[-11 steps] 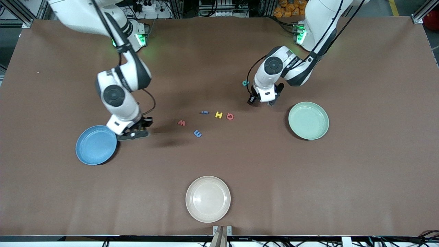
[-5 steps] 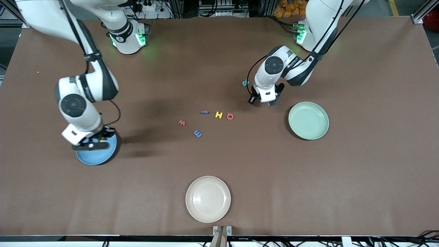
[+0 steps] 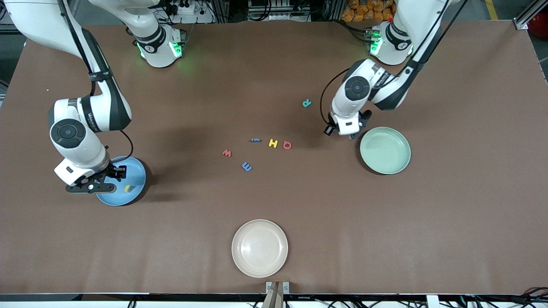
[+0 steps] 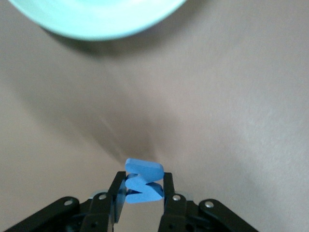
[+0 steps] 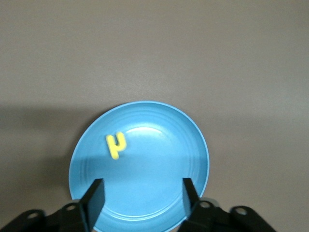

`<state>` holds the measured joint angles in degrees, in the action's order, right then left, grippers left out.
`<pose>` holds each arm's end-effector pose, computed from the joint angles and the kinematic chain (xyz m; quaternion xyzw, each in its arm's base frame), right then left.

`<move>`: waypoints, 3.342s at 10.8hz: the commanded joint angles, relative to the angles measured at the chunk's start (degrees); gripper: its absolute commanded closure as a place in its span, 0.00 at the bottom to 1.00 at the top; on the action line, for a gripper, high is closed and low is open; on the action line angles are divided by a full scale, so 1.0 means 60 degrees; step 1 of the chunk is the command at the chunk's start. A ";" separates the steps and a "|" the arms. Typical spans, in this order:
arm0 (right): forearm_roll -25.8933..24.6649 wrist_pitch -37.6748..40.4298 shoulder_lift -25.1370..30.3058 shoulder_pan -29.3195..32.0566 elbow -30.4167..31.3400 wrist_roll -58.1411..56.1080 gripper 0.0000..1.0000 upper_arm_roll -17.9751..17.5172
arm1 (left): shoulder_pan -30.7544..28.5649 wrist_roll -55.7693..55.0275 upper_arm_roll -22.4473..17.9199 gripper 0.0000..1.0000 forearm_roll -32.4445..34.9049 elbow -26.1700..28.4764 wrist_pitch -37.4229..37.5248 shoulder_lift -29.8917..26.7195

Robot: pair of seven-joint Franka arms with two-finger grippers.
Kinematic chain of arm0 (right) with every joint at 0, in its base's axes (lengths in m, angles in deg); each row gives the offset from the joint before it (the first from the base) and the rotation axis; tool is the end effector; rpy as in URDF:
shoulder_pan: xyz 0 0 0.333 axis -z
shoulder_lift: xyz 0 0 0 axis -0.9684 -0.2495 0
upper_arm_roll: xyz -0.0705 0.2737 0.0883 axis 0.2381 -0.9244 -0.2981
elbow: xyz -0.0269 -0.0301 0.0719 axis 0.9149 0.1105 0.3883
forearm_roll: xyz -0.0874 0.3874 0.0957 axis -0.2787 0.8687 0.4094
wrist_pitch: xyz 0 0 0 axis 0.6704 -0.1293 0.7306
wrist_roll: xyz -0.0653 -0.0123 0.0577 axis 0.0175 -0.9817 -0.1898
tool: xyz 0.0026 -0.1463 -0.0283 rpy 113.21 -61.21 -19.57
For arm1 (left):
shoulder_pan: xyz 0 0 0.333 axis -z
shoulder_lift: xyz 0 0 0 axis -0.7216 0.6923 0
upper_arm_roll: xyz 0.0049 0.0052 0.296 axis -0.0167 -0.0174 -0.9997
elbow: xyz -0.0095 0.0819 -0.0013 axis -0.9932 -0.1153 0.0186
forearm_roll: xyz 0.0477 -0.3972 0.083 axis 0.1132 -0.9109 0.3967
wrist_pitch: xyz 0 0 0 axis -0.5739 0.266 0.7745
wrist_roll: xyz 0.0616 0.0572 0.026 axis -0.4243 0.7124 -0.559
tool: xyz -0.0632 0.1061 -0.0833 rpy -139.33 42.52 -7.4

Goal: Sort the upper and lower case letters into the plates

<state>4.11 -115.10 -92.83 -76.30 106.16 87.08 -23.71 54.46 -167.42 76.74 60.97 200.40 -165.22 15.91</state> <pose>0.6209 -0.0116 0.2216 0.9878 0.0454 0.0329 0.1450 0.4113 -0.3009 0.1414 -0.8882 -0.4543 0.0632 0.0288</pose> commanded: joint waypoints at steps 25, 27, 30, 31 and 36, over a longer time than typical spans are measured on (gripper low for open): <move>0.3457 0.1088 -0.0315 -0.3426 -0.0779 0.5073 0.00 -0.0225 | 0.3246 -0.1000 -0.0897 0.00 -0.1251 -0.2198 -0.0055 0.0997; 0.3472 0.0766 -0.0329 -0.2793 -0.0809 0.5030 0.00 -0.0225 | 0.3543 -0.0956 -0.0780 0.00 -0.0081 -0.1921 -0.0055 0.1072; 0.3779 0.0662 -0.0388 -0.2616 -0.0794 0.5073 0.00 -0.0225 | 0.3529 -0.0927 -0.0282 0.00 0.0405 -0.1044 -0.0070 0.0679; 0.3780 0.0662 -0.0402 -0.2499 -0.0794 0.5073 0.00 -0.0225 | 0.3456 -0.0926 -0.0179 0.00 0.0770 -0.0664 -0.0099 0.0532; 0.4307 0.0442 -0.0432 -0.2381 -0.0794 0.5073 0.00 -0.0211 | 0.3089 -0.0926 -0.0120 0.00 0.1594 0.0775 -0.1564 0.0194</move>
<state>28.40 -111.85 -95.65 -91.43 101.11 117.25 -24.34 74.05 -172.33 75.10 68.92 203.03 -173.65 19.33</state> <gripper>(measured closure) 0.000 0.000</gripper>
